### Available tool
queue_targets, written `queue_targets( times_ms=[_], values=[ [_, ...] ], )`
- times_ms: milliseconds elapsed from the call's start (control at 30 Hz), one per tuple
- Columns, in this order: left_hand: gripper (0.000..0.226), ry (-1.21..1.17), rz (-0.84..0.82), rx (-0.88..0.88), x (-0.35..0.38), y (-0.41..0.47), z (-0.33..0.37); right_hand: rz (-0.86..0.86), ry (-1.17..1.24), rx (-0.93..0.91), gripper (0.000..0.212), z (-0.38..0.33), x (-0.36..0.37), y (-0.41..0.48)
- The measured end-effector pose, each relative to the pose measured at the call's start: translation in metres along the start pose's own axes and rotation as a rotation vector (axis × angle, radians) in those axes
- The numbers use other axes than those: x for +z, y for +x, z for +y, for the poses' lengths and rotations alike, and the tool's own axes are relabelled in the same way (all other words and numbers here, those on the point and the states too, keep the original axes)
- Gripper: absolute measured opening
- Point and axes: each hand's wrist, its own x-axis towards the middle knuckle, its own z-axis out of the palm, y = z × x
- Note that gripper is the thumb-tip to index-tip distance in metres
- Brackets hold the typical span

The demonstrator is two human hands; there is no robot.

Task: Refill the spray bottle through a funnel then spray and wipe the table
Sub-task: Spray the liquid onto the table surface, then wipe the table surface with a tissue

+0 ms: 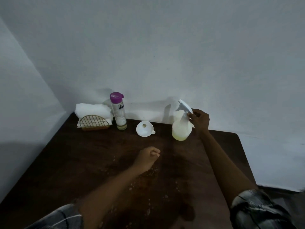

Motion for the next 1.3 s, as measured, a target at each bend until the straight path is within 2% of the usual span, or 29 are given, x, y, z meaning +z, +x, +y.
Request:
queue_targets(
  times_ms=[433,633,833,900,1000,1067,1133,1200,1300],
  values=[
    [0.02,0.008,-0.056,0.013,-0.006,-0.012,0.001,-0.235,0.157,0.145,0.015,-0.019,-0.011,0.012],
    [0.018,0.032,-0.056,0.026,-0.01,-0.019,0.002,-0.218,0.116,0.139,0.019,-0.02,-0.01,0.008],
    [0.019,0.057,-0.049,0.041,-0.018,-0.027,0.003,-0.215,0.098,0.179,0.012,-0.021,-0.009,0.001],
    [0.019,0.064,-0.048,0.039,-0.02,-0.029,0.003,-0.2,0.053,0.19,0.015,-0.022,-0.01,-0.001],
    [0.018,0.08,-0.048,0.056,-0.027,-0.034,0.003,-0.133,-0.194,0.098,0.026,-0.02,-0.008,-0.008],
    [0.018,0.098,-0.045,0.078,-0.032,-0.037,0.002,0.054,-0.279,0.085,0.031,-0.017,-0.002,-0.023],
    [0.017,0.107,-0.032,0.086,-0.039,-0.04,0.0,0.211,-0.258,0.112,0.017,-0.018,0.01,-0.049],
    [0.018,0.112,-0.032,0.088,-0.048,-0.041,-0.003,0.232,-0.214,0.146,0.011,-0.017,0.028,-0.073],
    [0.019,0.133,-0.041,0.079,-0.065,-0.042,-0.008,0.176,-0.192,0.188,0.011,-0.013,0.06,-0.102]
  ],
)
